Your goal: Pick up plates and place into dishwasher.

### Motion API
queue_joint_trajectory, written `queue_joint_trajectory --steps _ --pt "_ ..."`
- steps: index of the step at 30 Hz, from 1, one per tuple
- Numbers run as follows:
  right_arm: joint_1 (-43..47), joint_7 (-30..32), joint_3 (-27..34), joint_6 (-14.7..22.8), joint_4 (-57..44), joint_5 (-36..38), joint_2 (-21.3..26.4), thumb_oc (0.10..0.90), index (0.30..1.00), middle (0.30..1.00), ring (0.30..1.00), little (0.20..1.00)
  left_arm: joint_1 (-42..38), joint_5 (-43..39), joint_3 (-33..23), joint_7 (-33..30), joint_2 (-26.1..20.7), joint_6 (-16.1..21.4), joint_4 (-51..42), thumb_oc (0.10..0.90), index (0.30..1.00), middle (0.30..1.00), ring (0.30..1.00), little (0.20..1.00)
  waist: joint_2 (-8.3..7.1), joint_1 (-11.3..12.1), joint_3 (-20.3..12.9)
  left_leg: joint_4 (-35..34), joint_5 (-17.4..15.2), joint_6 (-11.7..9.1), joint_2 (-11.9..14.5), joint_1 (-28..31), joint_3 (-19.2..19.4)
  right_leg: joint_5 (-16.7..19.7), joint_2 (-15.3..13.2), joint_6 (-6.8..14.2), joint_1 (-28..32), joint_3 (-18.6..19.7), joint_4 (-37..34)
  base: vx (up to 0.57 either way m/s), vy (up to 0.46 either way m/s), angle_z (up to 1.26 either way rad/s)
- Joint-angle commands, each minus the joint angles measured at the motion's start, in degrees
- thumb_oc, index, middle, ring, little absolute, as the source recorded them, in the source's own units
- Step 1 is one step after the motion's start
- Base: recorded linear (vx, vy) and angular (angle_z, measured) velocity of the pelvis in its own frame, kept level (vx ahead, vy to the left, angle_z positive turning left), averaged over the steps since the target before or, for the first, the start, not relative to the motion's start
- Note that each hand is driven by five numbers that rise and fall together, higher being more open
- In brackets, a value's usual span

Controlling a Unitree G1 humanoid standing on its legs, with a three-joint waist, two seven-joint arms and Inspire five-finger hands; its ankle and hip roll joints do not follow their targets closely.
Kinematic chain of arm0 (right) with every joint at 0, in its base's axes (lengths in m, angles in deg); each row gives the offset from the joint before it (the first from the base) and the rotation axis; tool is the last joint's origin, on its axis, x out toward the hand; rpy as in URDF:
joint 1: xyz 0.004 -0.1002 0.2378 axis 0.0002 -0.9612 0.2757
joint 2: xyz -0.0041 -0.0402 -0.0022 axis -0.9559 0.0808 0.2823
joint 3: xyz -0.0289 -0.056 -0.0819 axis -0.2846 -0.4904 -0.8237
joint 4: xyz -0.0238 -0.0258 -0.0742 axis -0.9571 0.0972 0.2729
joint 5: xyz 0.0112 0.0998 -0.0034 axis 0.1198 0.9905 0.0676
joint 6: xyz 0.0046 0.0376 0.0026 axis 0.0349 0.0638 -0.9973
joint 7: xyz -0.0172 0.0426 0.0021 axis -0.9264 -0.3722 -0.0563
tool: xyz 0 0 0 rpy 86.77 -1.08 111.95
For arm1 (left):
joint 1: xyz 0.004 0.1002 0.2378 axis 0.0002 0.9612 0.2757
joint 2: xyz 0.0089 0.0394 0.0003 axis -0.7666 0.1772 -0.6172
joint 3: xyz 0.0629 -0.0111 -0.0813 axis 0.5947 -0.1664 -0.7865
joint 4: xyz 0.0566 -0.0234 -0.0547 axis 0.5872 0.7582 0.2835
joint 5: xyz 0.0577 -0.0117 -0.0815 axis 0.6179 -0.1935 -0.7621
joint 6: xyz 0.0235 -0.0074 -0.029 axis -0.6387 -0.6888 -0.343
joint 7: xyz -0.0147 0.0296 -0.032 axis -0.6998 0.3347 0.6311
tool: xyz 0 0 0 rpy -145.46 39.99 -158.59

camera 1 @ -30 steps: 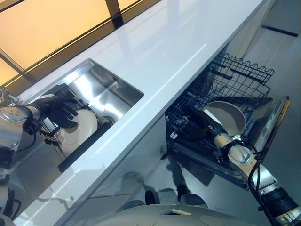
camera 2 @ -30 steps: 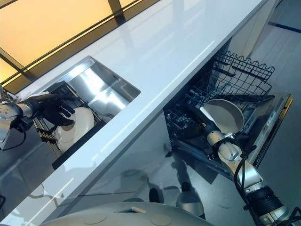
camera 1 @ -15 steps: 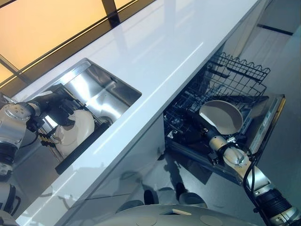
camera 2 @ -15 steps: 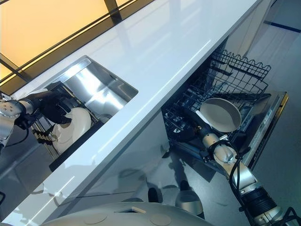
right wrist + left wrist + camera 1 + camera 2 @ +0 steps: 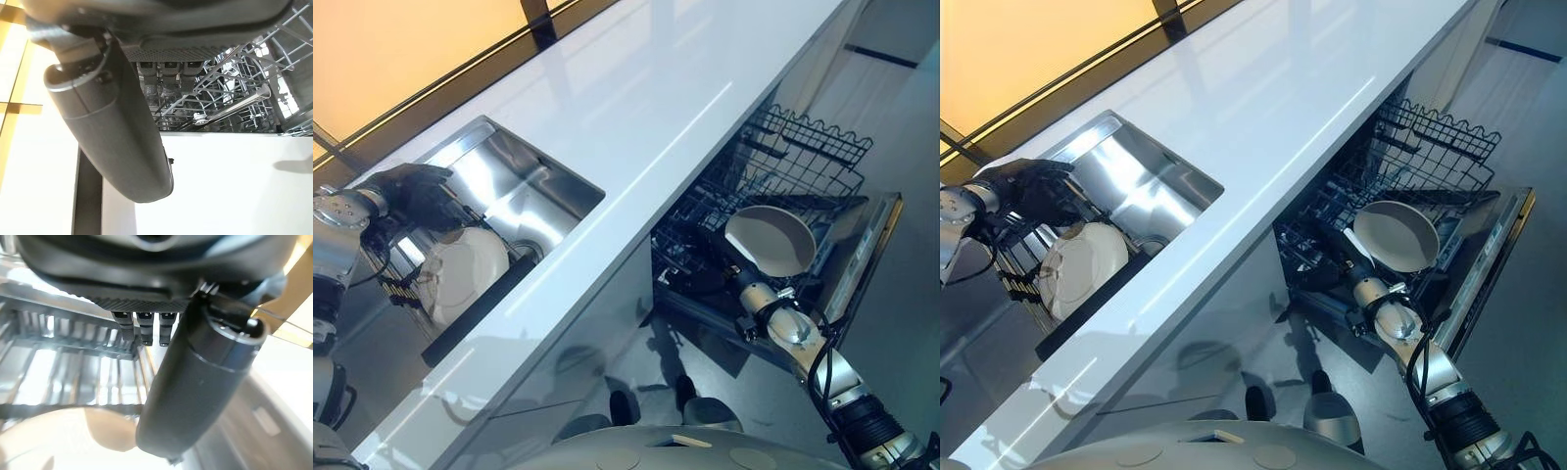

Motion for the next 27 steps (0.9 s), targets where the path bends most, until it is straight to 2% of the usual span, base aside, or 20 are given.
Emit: queue_joint_trajectory --steps 1,8,11,16,21,27 --pt "4.39 1.57 0.92 5.04 -4.60 0.47 0.27 0.800 0.900 0.900 0.900 0.900 -9.71 -0.29 0.96 -4.03 -7.23 2.66 1.15 0.800 0.900 0.900 0.900 0.900 -0.01 -0.62 -2.97 1.43 -2.49 0.60 -4.35 -1.43 1.69 -3.69 0.19 5.38 -1.16 -0.42 5.46 0.00 0.000 0.00" --pt "4.26 2.28 0.82 4.48 -4.81 0.07 -0.20 0.800 0.900 0.900 0.900 0.900 -9.50 -0.09 2.50 0.80 -6.64 -0.29 -0.05 0.800 0.900 0.900 0.900 0.900 -0.01 -0.61 -3.03 1.57 -2.65 0.60 -4.32 -1.40 1.82 -3.74 0.11 5.54 -1.26 -0.50 5.61 0.00 0.000 0.00" --pt "3.86 1.74 1.35 4.16 -5.02 0.06 0.00 0.800 0.900 0.900 0.900 0.900 -6.83 1.26 2.67 5.78 -5.86 -2.14 -0.58 0.800 0.900 0.900 0.900 0.900 0.02 -0.70 -2.77 1.68 -2.73 0.70 -4.39 -1.45 1.85 -3.72 0.10 5.61 -1.44 -0.41 5.76 0.00 0.000 0.00" --pt "3.03 0.70 3.02 4.24 -5.15 0.74 1.03 0.800 0.900 0.900 0.900 0.900 0.25 5.20 1.61 13.50 -5.34 -7.78 -3.91 0.800 0.900 0.900 0.900 0.900 0.02 -0.55 -2.12 1.90 -2.74 0.81 -4.53 -1.56 1.73 -3.50 0.04 5.69 -1.46 -0.25 5.57 0.00 0.000 0.00" --pt "2.68 0.23 4.02 3.74 -5.48 1.15 1.38 0.800 0.900 0.900 0.900 0.900 7.09 7.95 -3.06 13.01 -4.56 -10.02 -6.14 0.800 0.900 0.900 0.900 0.900 -0.03 0.12 -1.80 2.06 -2.69 0.85 -4.57 -1.65 1.52 -3.50 -0.08 5.65 -1.10 -0.68 5.28 0.00 0.000 0.00" --pt "2.98 0.58 3.99 3.60 -5.25 1.18 1.37 0.800 0.900 0.900 0.900 0.900 10.00 9.28 -5.96 10.35 -3.42 -9.79 -6.41 0.800 0.900 0.900 0.900 0.900 -0.16 0.79 -1.94 2.18 -2.59 0.94 -4.68 -1.96 1.05 -3.64 -0.26 5.50 -1.13 -1.28 5.36 0.00 0.000 0.00"
